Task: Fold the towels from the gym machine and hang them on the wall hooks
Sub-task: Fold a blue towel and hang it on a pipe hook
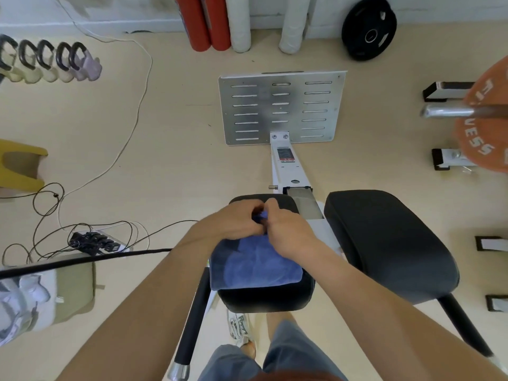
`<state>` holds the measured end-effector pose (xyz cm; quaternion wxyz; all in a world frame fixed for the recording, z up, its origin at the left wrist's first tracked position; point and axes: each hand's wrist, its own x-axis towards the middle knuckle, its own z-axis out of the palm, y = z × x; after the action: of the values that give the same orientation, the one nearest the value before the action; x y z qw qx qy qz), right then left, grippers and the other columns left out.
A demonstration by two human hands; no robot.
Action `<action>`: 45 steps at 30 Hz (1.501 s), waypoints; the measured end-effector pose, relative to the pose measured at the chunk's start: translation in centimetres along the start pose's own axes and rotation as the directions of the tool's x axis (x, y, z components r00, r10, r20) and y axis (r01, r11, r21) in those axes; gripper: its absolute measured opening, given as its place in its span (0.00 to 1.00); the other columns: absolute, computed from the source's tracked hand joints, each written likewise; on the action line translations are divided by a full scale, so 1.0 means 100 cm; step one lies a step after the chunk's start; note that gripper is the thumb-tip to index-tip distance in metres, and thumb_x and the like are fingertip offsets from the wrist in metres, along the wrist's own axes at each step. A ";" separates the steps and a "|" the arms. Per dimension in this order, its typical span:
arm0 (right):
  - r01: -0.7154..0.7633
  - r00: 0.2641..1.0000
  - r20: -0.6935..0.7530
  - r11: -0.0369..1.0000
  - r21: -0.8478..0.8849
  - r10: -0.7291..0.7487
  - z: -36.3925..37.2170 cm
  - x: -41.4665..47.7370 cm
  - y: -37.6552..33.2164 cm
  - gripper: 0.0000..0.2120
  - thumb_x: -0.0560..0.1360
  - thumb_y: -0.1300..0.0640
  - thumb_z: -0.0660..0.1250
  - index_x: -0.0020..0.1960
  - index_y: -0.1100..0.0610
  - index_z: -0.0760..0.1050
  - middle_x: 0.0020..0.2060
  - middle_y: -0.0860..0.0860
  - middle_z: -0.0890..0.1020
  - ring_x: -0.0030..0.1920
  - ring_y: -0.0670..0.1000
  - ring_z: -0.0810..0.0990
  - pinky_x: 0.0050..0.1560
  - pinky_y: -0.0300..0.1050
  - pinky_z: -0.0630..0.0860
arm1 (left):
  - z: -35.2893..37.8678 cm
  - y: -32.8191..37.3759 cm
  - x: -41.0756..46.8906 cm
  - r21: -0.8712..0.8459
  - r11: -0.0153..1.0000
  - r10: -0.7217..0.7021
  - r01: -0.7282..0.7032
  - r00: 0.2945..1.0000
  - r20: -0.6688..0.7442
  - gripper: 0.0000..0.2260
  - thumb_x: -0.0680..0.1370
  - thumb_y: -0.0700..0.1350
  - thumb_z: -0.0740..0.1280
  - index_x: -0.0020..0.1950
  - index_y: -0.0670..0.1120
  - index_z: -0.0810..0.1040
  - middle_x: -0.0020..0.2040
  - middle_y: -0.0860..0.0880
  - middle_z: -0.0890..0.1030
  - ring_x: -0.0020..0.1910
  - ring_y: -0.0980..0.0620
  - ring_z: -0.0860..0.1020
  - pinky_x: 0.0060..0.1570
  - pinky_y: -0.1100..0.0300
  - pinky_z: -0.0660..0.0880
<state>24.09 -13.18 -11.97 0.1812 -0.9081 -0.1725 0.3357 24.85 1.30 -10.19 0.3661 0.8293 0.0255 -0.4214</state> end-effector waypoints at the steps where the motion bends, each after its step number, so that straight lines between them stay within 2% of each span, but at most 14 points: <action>1: -0.034 0.999 0.003 0.994 0.108 0.034 0.000 0.001 0.003 0.08 0.80 0.57 0.56 0.56 0.59 0.64 0.39 0.54 0.75 0.37 0.57 0.73 0.35 0.49 0.66 | 0.002 0.000 0.004 0.040 0.999 -0.020 0.020 1.000 0.005 0.13 0.69 0.43 0.70 0.54 0.46 0.78 0.48 0.48 0.81 0.48 0.48 0.78 0.51 0.54 0.75; 5: -0.330 0.943 0.164 0.757 0.564 0.289 -0.011 0.009 0.024 0.09 0.79 0.59 0.54 0.51 0.56 0.73 0.45 0.55 0.79 0.44 0.56 0.78 0.42 0.49 0.76 | 0.011 -0.009 0.002 0.111 0.994 0.028 -0.009 0.985 -0.169 0.10 0.70 0.46 0.72 0.49 0.51 0.78 0.47 0.52 0.77 0.47 0.51 0.75 0.49 0.57 0.72; 8: -0.413 0.910 0.193 0.750 0.517 0.368 -0.013 0.009 0.033 0.11 0.79 0.56 0.59 0.42 0.58 0.76 0.38 0.56 0.80 0.33 0.53 0.78 0.36 0.47 0.78 | 0.022 -0.008 -0.005 0.128 0.991 0.077 -0.043 0.957 -0.278 0.07 0.70 0.45 0.71 0.44 0.51 0.74 0.47 0.52 0.75 0.48 0.51 0.72 0.52 0.54 0.70; 10: -0.373 0.928 0.177 0.848 0.377 0.329 -0.014 0.015 0.030 0.19 0.76 0.47 0.64 0.34 0.60 0.75 0.29 0.56 0.77 0.29 0.53 0.75 0.34 0.47 0.76 | 0.025 -0.002 -0.009 0.200 0.979 0.093 -0.034 0.951 -0.295 0.05 0.72 0.42 0.67 0.41 0.50 0.72 0.44 0.51 0.74 0.46 0.50 0.72 0.51 0.55 0.70; 12: -0.363 0.926 0.210 0.891 0.274 0.313 -0.014 0.024 0.026 0.22 0.73 0.45 0.68 0.29 0.59 0.68 0.25 0.52 0.70 0.26 0.51 0.70 0.29 0.45 0.68 | 0.027 0.003 -0.014 0.260 0.965 0.108 -0.031 0.951 -0.288 0.04 0.73 0.41 0.63 0.41 0.49 0.71 0.40 0.49 0.75 0.41 0.48 0.73 0.46 0.57 0.70; 15: -0.371 0.910 0.291 0.893 0.254 0.295 -0.016 0.031 0.022 0.14 0.72 0.50 0.71 0.36 0.61 0.76 0.32 0.54 0.76 0.33 0.51 0.73 0.34 0.43 0.68 | 0.033 0.002 -0.022 0.215 0.976 0.102 -0.036 0.946 -0.307 0.02 0.74 0.41 0.62 0.42 0.47 0.70 0.38 0.45 0.78 0.38 0.45 0.75 0.43 0.55 0.73; 18: -0.337 0.928 0.297 0.853 0.400 0.227 -0.023 0.023 0.015 0.12 0.73 0.54 0.70 0.38 0.61 0.76 0.33 0.54 0.76 0.33 0.49 0.72 0.33 0.38 0.69 | 0.034 0.000 -0.031 -0.017 1.000 0.006 -0.013 0.934 -0.357 0.04 0.73 0.40 0.64 0.43 0.48 0.72 0.39 0.46 0.80 0.39 0.46 0.76 0.44 0.55 0.74; 23: -0.276 0.960 0.158 0.678 0.682 0.233 -0.044 -0.015 -0.015 0.06 0.74 0.66 0.61 0.42 0.57 0.71 0.32 0.53 0.70 0.31 0.48 0.66 0.26 0.39 0.64 | 0.008 0.008 -0.065 -0.172 0.970 0.093 -0.174 0.912 -0.400 0.07 0.74 0.43 0.69 0.42 0.56 0.78 0.36 0.59 0.79 0.36 0.63 0.76 0.39 0.72 0.70; 27: -0.116 0.986 0.008 0.649 0.752 0.167 -0.068 -0.053 -0.055 0.08 0.74 0.68 0.63 0.40 0.57 0.69 0.28 0.53 0.70 0.28 0.48 0.66 0.23 0.38 0.65 | -0.018 0.015 -0.114 -0.132 0.946 0.221 -0.298 0.884 -0.412 0.07 0.80 0.43 0.62 0.46 0.47 0.78 0.40 0.50 0.81 0.40 0.55 0.76 0.42 0.62 0.72; 31: 0.090 0.956 -0.264 0.726 0.681 0.129 -0.088 -0.096 -0.116 0.08 0.71 0.60 0.71 0.40 0.57 0.71 0.26 0.50 0.78 0.24 0.43 0.71 0.30 0.39 0.69 | -0.041 0.011 -0.178 -0.104 0.889 0.315 -0.445 0.761 -0.567 0.07 0.75 0.36 0.68 0.47 0.48 0.82 0.40 0.57 0.81 0.40 0.66 0.77 0.42 0.75 0.69; 35: 0.226 0.896 -0.435 0.752 0.619 0.088 -0.093 -0.143 -0.187 0.11 0.70 0.54 0.74 0.43 0.56 0.73 0.35 0.56 0.85 0.36 0.55 0.83 0.39 0.49 0.81 | -0.060 0.000 -0.247 -0.069 0.806 0.392 -0.587 0.618 -0.682 0.10 0.70 0.36 0.73 0.42 0.51 0.84 0.39 0.57 0.83 0.39 0.64 0.79 0.42 0.73 0.72; 37: 0.290 0.872 -0.482 0.701 0.652 0.088 -0.087 -0.170 -0.224 0.10 0.70 0.55 0.74 0.45 0.57 0.75 0.37 0.56 0.86 0.40 0.55 0.85 0.42 0.48 0.82 | -0.068 -0.008 -0.284 -0.038 0.750 0.447 -0.661 0.548 -0.707 0.12 0.70 0.37 0.74 0.40 0.55 0.83 0.38 0.58 0.84 0.40 0.63 0.80 0.43 0.71 0.73; 41: 0.431 0.852 -0.520 0.483 0.762 0.059 -0.072 -0.219 -0.289 0.04 0.72 0.58 0.73 0.44 0.56 0.78 0.40 0.58 0.86 0.42 0.52 0.85 0.42 0.44 0.80 | -0.081 -0.022 -0.353 0.093 0.671 0.565 -0.735 0.426 -0.706 0.15 0.71 0.38 0.73 0.39 0.61 0.81 0.38 0.66 0.82 0.42 0.66 0.80 0.44 0.74 0.71; 45: 0.504 0.769 -0.632 0.517 0.692 0.097 -0.063 -0.262 -0.337 0.04 0.74 0.59 0.71 0.45 0.56 0.76 0.38 0.55 0.86 0.39 0.51 0.84 0.40 0.44 0.78 | -0.096 -0.029 -0.406 0.314 0.611 0.685 -0.727 0.286 -0.670 0.10 0.70 0.42 0.74 0.41 0.58 0.82 0.47 0.59 0.81 0.50 0.59 0.78 0.51 0.66 0.73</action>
<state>3.11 3.55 21.82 0.6751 -0.7355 -0.0369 0.0446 4.21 20.22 20.89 0.4901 0.8367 -0.1860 0.1588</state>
